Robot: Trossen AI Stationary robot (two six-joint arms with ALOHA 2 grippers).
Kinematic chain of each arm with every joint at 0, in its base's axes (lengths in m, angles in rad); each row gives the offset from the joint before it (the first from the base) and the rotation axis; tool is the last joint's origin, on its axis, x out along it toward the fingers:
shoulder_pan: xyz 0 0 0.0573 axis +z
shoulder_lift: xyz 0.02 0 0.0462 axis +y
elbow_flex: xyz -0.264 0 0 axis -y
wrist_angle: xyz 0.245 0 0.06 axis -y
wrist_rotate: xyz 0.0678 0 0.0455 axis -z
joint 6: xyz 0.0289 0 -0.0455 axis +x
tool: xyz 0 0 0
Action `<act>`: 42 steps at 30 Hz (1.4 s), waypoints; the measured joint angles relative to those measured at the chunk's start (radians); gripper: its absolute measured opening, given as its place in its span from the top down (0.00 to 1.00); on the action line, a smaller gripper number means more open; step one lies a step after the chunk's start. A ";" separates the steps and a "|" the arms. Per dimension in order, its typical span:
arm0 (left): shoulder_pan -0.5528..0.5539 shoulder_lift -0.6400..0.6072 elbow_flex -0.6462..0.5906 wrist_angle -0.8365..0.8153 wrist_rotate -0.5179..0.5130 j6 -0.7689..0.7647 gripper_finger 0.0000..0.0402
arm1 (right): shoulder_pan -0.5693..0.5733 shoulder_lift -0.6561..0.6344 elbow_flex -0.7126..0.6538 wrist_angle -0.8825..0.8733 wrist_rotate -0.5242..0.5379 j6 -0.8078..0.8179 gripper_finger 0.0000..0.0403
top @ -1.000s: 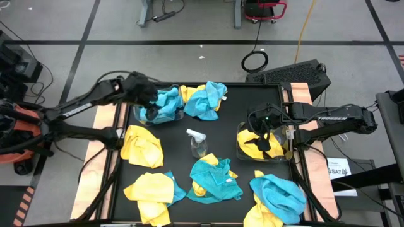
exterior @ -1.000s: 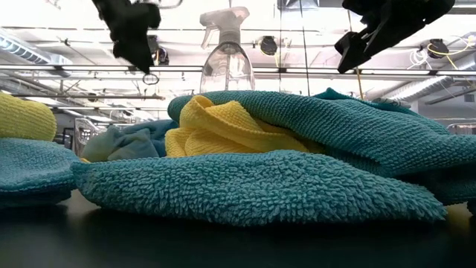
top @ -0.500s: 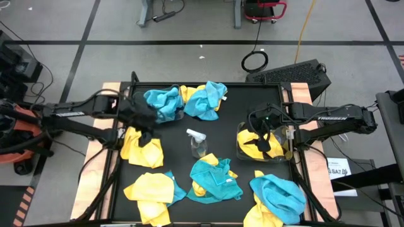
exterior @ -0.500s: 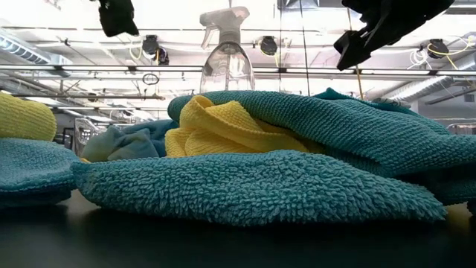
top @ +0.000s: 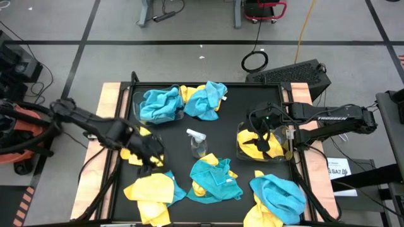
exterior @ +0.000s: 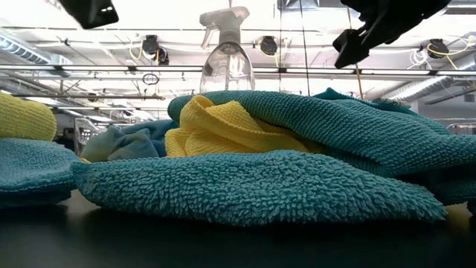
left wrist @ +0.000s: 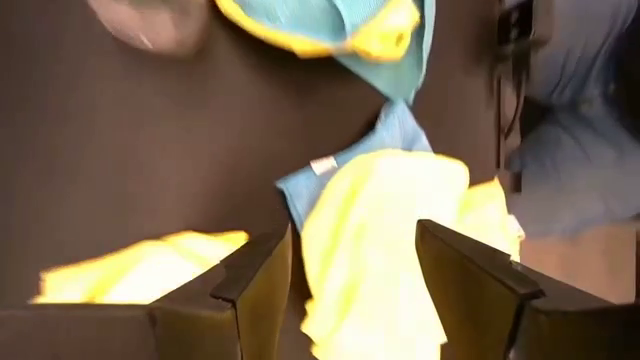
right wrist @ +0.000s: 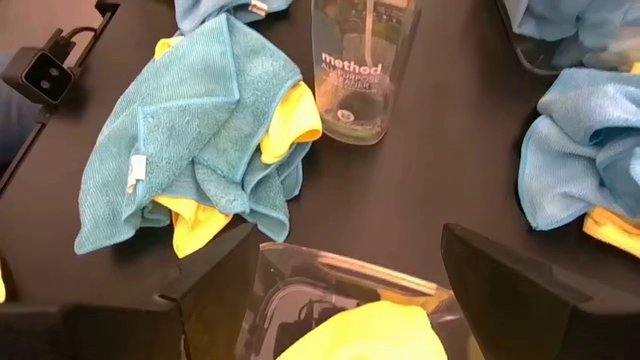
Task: Sort microfiber towel by color & place in baskets
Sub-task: Put the yellow microfiber towel into the bottom transparent bin
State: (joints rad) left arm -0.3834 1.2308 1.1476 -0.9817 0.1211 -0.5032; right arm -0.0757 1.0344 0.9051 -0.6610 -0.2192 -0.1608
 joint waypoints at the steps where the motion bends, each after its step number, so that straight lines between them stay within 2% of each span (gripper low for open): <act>1: -0.020 0.021 0.000 0.000 0.000 -0.021 0.45 | 0.000 0.000 0.000 0.004 0.000 -0.001 0.24; 12: -0.204 0.195 0.000 -0.006 -0.005 -0.223 0.45 | 0.000 0.000 0.000 0.001 0.000 -0.019 0.24; 17: -0.258 0.263 0.000 -0.011 -0.024 -0.249 0.45 | 0.000 0.000 0.000 0.001 0.000 -0.030 0.24; 24: -0.294 0.351 -0.001 -0.109 -0.064 -0.250 0.45 | 0.000 0.000 0.000 0.007 0.000 -0.034 0.24; 30: -0.301 0.392 -0.027 -0.087 -0.078 -0.248 0.45 | 0.000 0.000 0.000 0.007 0.000 -0.034 0.24; 34: -0.301 0.392 -0.068 -0.004 -0.063 -0.249 0.46 | 0.000 0.000 0.000 0.007 0.000 -0.033 0.24; 38: -0.302 0.392 -0.072 0.007 -0.058 -0.249 0.54 | 0.000 0.000 0.000 0.007 0.000 -0.034 0.24; 42: -0.302 0.392 -0.072 -0.004 -0.050 -0.241 0.73 | 0.000 0.000 0.000 0.007 0.002 -0.035 0.24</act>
State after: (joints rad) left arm -0.6849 1.6226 1.0752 -0.9855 0.0707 -0.7444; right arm -0.0757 1.0344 0.9051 -0.6539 -0.2176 -0.1960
